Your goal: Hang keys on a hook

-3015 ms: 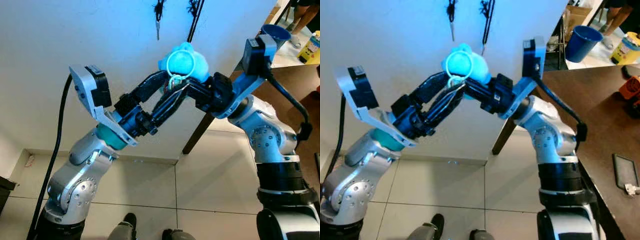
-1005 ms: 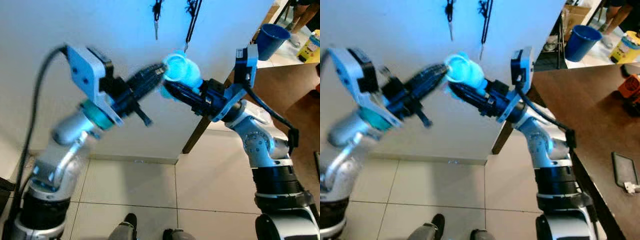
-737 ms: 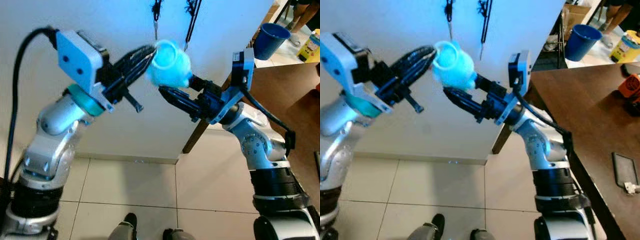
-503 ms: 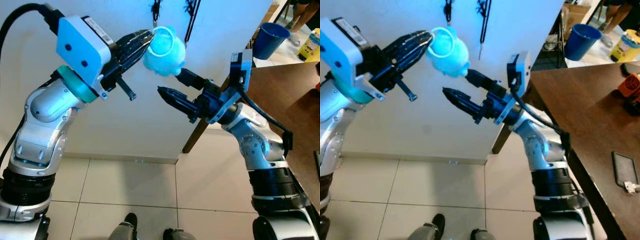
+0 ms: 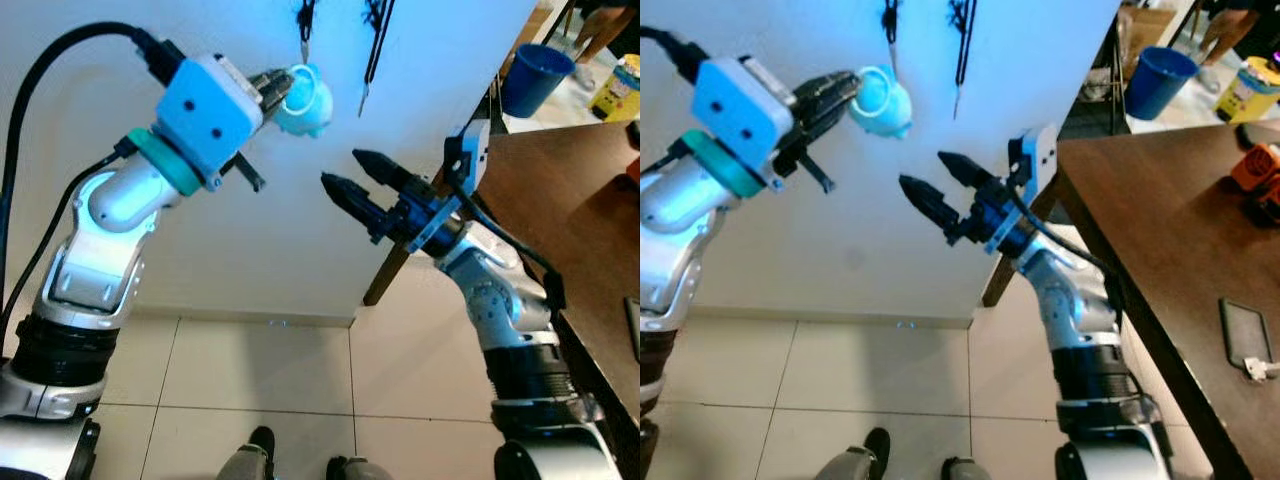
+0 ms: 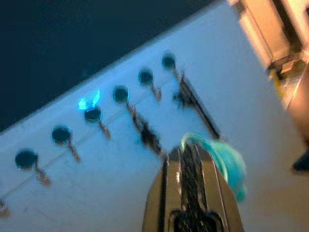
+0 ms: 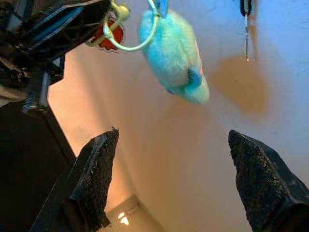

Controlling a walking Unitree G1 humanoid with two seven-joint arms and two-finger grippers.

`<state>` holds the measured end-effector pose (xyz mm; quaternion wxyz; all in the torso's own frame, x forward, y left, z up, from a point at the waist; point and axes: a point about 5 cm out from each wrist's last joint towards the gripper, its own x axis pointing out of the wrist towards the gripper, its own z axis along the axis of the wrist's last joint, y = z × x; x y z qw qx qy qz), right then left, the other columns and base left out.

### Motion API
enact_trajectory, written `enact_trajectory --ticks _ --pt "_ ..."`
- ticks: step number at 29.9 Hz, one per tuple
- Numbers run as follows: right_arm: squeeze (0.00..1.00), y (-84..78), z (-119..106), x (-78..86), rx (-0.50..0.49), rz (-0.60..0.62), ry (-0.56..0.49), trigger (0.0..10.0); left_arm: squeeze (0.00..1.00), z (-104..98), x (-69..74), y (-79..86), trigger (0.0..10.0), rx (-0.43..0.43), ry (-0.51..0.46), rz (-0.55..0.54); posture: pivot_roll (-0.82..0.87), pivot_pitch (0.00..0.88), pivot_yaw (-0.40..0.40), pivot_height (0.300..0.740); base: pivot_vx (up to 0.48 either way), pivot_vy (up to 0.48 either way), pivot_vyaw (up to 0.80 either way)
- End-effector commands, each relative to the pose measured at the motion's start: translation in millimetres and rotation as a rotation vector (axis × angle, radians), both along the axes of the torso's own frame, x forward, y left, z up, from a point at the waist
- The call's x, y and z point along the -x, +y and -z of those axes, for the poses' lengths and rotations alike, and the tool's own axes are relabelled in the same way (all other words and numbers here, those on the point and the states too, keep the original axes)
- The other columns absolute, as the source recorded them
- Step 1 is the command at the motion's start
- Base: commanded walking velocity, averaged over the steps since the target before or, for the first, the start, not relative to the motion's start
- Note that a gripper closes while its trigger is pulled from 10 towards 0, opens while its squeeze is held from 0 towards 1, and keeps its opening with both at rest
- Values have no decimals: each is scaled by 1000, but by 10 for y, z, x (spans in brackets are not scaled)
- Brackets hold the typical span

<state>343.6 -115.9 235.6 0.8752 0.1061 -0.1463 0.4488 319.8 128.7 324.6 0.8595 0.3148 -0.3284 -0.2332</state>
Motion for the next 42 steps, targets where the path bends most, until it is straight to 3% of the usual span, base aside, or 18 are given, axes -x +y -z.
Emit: enact_trajectory --ticks 1,2,5,7,15,25,33,38,42 --pt "0 -30 99 -4 -14 37 32 10000 0 15 -48 -19 10000 -105 -47 -61 -16 100 10 740 0 0 0" --pt "0 -30 99 -4 -14 37 32 10000 0 15 -48 -19 10000 -105 -47 -61 -16 100 10 740 0 0 0" --pt "0 -33 110 -16 -25 60 42 10000 0 -3 -128 50 10000 -261 -114 -172 -22 113 14 740 0 0 0" --pt "0 -36 109 -16 -31 70 43 10000 0 -20 -148 85 10000 -299 -142 -208 -22 113 14 740 0 0 0" --pt "0 -23 140 -5 -41 80 56 10000 0 -102 -246 249 10000 -289 -182 -335 -31 117 14 740 0 0 0" --pt "0 14 135 7 -53 82 61 10000 0 -375 -272 422 10000 -232 -351 -486 -33 138 3 740 0 0 0" --pt "0 20 129 11 -57 83 64 10000 0 -467 -254 398 10000 -207 -411 -476 -34 146 3 740 0 0 0" --pt "0 26 141 24 -59 87 72 10000 0 -540 -242 209 10000 -255 -516 -390 -38 160 2 740 0 0 0" --pt "0 29 143 29 -61 90 75 10000 0 -548 -264 150 10000 -274 -537 -358 -41 164 4 740 0 0 0"
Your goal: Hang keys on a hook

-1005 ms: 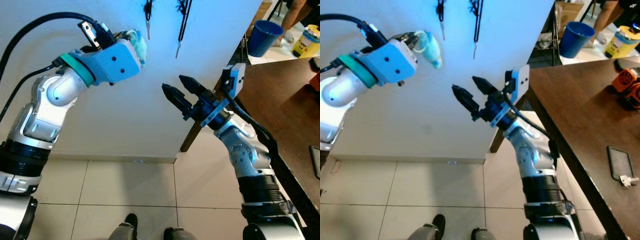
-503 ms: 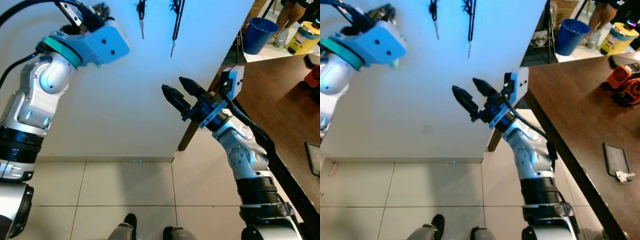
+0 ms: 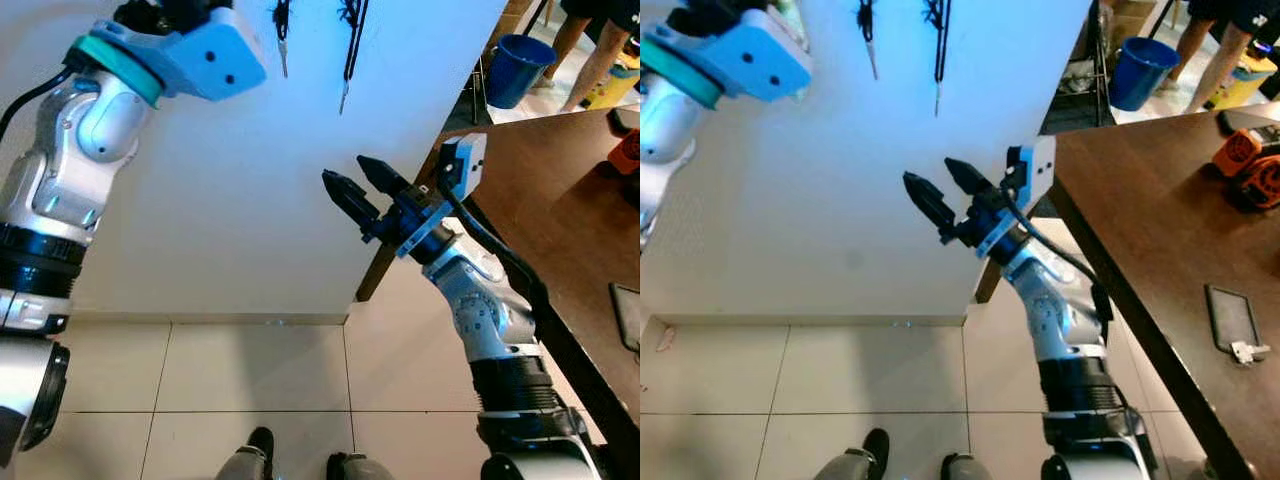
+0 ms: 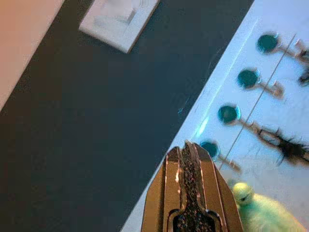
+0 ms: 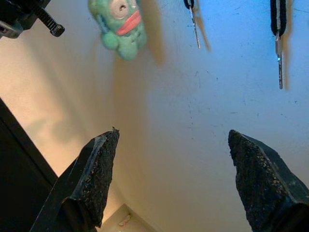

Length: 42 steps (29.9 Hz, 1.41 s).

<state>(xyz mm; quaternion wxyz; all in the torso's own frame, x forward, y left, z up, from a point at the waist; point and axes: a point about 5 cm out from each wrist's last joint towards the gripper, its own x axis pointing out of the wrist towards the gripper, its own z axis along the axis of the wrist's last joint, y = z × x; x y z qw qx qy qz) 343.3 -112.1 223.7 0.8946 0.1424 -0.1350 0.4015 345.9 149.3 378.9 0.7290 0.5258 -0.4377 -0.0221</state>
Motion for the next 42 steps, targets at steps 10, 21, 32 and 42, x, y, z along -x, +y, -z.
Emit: enact_trajectory --ticks 10,21,32,42 --pt "0 1 28 40 -1 10 11 10000 0 -33 -98 -134 10000 35 10 116 -51 171 10 740 0 0 0" --pt "0 -2 25 58 -6 16 14 10000 0 5 -259 -156 10000 74 32 110 -63 174 14 740 0 0 0" --pt "0 -20 18 69 -6 26 12 10000 0 1 -332 -214 10000 86 45 123 -77 169 21 740 0 0 0" --pt "0 -28 14 91 -4 27 12 10000 0 -3 -397 -144 10000 119 57 84 -86 170 19 740 0 0 0"
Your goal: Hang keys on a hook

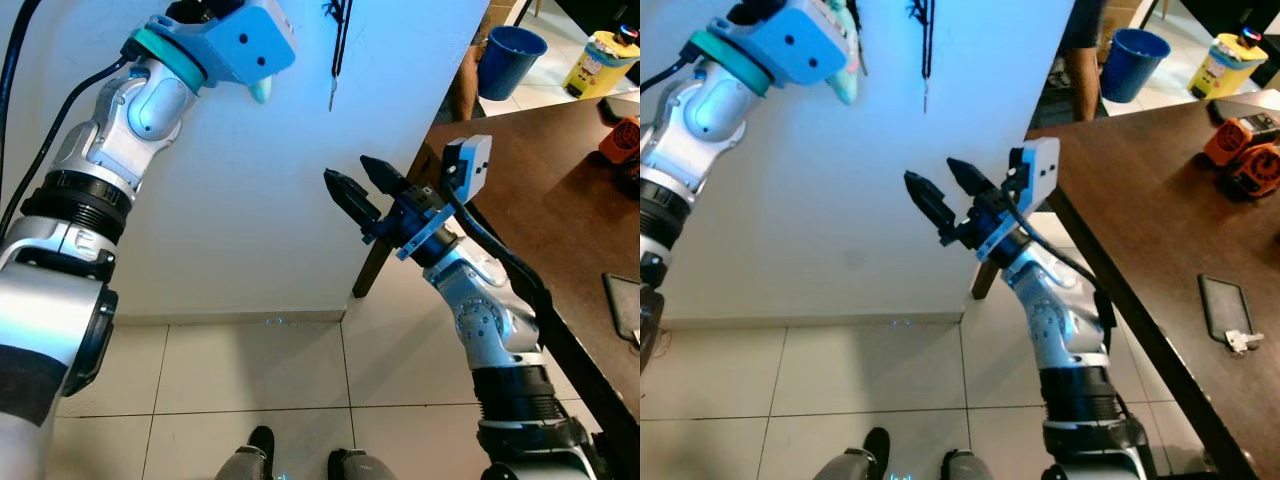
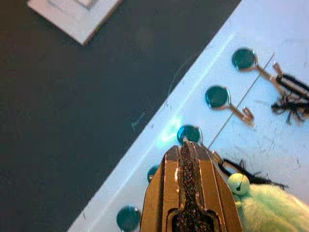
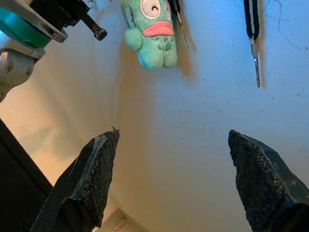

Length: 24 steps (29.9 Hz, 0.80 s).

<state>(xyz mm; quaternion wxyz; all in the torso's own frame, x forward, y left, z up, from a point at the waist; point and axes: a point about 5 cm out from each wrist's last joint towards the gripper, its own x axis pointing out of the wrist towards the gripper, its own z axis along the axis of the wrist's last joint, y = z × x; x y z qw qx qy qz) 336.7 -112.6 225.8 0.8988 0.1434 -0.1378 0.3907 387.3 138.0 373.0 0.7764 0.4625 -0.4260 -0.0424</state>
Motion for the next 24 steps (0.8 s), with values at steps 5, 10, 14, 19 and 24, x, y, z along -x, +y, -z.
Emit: enact_trajectory --ticks 5,10,14,19,24 --pt "0 -24 35 33 2 4 13 10000 0 -62 -1 8 10000 17 -18 0 -89 171 19 740 0 0 0" --pt "0 -26 36 36 3 6 13 10000 0 -51 -16 78 10000 32 -12 -22 -91 174 19 740 0 0 0" --pt "0 -28 39 39 4 7 15 10000 0 -42 -26 126 10000 40 -9 -39 -92 175 19 740 0 0 0" --pt "0 -33 40 45 8 8 17 10000 0 3 -52 203 10000 74 15 -63 -94 177 18 740 0 0 0" --pt "0 -39 37 49 8 10 18 10000 0 31 -68 247 10000 107 34 -71 -97 180 17 740 0 0 0"
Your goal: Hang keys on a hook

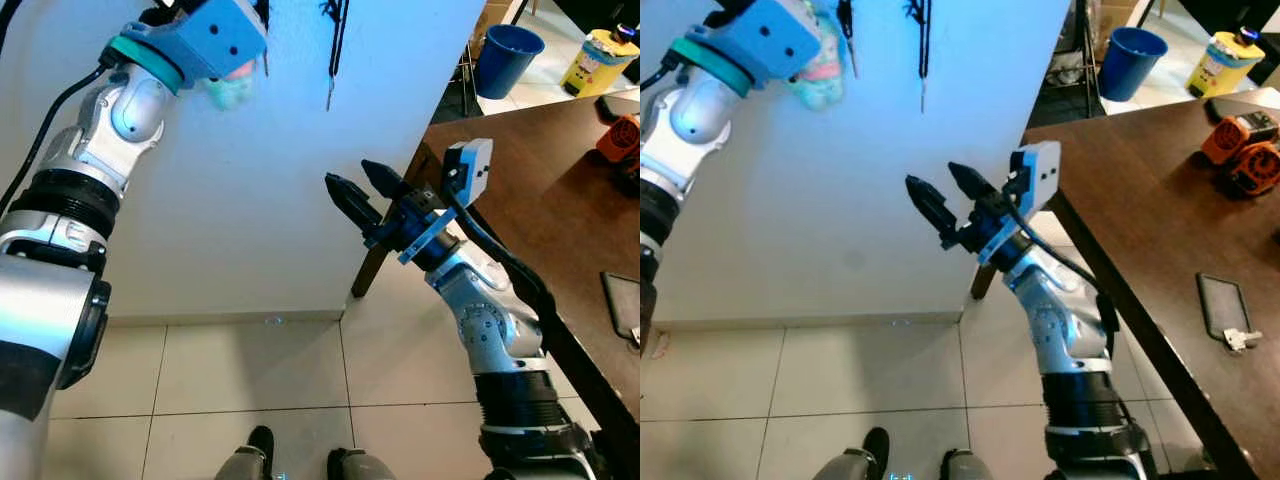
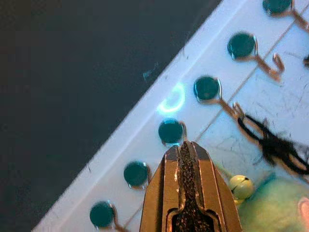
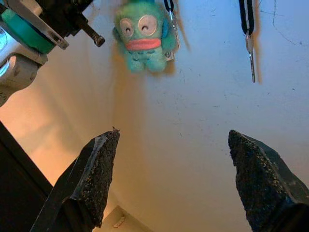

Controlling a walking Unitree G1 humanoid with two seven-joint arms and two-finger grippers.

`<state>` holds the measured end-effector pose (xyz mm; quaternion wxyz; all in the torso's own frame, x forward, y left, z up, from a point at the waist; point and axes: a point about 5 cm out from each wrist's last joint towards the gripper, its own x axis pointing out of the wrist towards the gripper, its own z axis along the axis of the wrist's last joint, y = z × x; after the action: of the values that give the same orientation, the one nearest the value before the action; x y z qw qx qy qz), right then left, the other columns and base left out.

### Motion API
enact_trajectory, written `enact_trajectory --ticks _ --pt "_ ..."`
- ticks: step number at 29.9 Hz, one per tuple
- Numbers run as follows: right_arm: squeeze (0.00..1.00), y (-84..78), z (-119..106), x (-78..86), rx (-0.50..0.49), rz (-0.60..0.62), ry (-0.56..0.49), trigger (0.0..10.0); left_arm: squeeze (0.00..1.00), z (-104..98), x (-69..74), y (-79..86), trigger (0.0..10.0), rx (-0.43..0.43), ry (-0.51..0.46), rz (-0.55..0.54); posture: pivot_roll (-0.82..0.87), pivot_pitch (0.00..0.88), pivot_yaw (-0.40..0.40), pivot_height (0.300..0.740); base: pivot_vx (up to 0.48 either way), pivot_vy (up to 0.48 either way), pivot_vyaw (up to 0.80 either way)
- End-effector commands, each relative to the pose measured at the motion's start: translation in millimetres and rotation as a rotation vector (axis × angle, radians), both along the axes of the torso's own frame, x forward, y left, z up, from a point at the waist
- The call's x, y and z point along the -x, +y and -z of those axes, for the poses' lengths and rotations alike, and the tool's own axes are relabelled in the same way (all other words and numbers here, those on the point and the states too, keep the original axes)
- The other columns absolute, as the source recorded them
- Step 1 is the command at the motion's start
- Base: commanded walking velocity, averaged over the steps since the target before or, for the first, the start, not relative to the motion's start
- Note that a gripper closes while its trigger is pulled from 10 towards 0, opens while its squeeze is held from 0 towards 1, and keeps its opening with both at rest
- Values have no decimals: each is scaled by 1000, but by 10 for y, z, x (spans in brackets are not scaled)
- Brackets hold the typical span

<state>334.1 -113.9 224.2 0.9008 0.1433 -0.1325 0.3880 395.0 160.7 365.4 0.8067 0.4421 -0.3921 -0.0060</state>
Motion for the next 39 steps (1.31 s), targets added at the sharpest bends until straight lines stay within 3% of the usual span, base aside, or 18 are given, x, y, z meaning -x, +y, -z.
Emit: enact_trajectory --ticks 1,12,21,22,27,39 --pt "0 -29 20 25 4 6 8 10000 0 -34 1 33 10000 35 -4 -1 -98 181 18 740 0 0 0" --pt "0 -54 18 35 6 16 8 10000 0 -9 -36 61 10000 109 36 -5 -109 180 19 740 0 0 0" --pt "0 -60 16 33 8 19 10 10000 0 4 -69 105 10000 240 105 31 -111 179 19 740 0 0 0" --pt "0 -63 15 36 8 20 10 10000 0 100 -110 126 10000 290 177 35 -112 180 18 740 0 0 0" --pt "0 -66 12 39 8 20 10 10000 0 258 -156 144 10000 343 260 27 -111 182 16 740 0 0 0" --pt "0 -65 4 43 8 18 11 10000 0 336 -151 122 10000 424 283 91 -109 184 13 740 0 0 0"
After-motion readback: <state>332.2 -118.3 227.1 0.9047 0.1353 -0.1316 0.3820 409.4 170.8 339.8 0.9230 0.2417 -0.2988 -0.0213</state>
